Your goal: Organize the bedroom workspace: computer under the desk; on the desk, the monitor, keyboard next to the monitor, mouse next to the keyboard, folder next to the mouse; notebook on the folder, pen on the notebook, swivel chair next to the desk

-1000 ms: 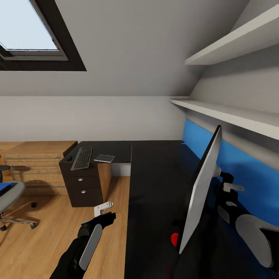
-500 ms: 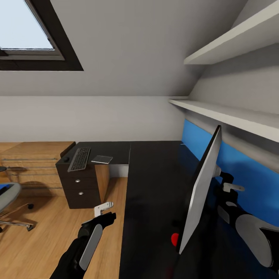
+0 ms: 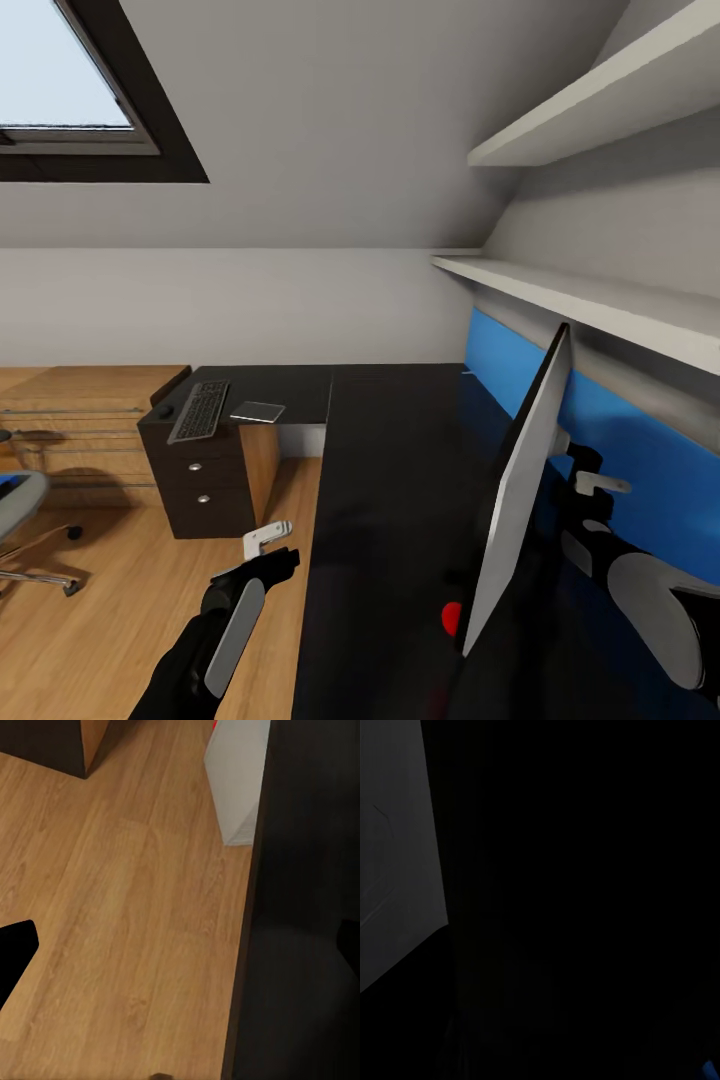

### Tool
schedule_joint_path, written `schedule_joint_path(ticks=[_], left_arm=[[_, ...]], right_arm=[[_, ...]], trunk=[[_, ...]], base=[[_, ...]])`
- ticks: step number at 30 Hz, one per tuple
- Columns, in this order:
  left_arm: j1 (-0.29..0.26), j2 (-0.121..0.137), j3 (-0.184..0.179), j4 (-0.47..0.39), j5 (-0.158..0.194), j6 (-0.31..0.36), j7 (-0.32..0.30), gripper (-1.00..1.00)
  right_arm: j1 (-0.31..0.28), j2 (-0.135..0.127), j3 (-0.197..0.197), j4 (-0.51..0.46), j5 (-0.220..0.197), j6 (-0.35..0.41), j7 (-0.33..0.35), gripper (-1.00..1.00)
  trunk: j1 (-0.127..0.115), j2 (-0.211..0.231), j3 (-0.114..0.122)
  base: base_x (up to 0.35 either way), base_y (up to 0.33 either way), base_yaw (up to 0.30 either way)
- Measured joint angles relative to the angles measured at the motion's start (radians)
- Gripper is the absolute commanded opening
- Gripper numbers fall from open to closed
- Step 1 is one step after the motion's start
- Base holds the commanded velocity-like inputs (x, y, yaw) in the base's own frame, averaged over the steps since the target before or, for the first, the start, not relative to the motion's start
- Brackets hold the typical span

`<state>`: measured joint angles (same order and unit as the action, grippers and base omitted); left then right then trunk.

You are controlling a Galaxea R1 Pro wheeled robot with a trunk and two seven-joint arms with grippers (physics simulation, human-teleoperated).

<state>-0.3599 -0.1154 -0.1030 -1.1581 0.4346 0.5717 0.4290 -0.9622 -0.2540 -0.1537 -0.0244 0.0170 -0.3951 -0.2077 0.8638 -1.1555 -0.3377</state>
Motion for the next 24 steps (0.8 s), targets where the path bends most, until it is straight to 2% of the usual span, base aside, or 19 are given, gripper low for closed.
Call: schedule_joint_path(ticks=[2,3,4,24], left_arm=[[0.0,0.0,0.0,0.0,0.0,0.0,0.0,1.0],[0.0,0.0,0.0,0.0,0.0,0.0,0.0,1.0],[0.0,0.0,0.0,0.0,0.0,0.0,0.001,1.0],[0.0,0.0,0.0,0.0,0.001,0.0,0.0,1.0]], right_arm=[[0.0,0.0,0.003,-0.002,-0.001,0.003,-0.001,-1.0],[0.0,0.0,0.004,-0.003,-0.001,0.004,-0.001,1.0],[0.001,-0.001,0.034,0.009,-0.031,0.01,-0.007,1.0],[0.001,-0.001,0.035,0.009,-0.032,0.01,-0.007,1.0]], trunk=[[0.0,0.0,0.0],[0.0,0.0,0.0],[0.0,0.0,0.0],[0.0,0.0,0.0]], base=[[0.0,-0.001,0.0],[0.0,0.0,0.0],[0.0,0.0,0.0],[-0.001,0.0,0.0]])
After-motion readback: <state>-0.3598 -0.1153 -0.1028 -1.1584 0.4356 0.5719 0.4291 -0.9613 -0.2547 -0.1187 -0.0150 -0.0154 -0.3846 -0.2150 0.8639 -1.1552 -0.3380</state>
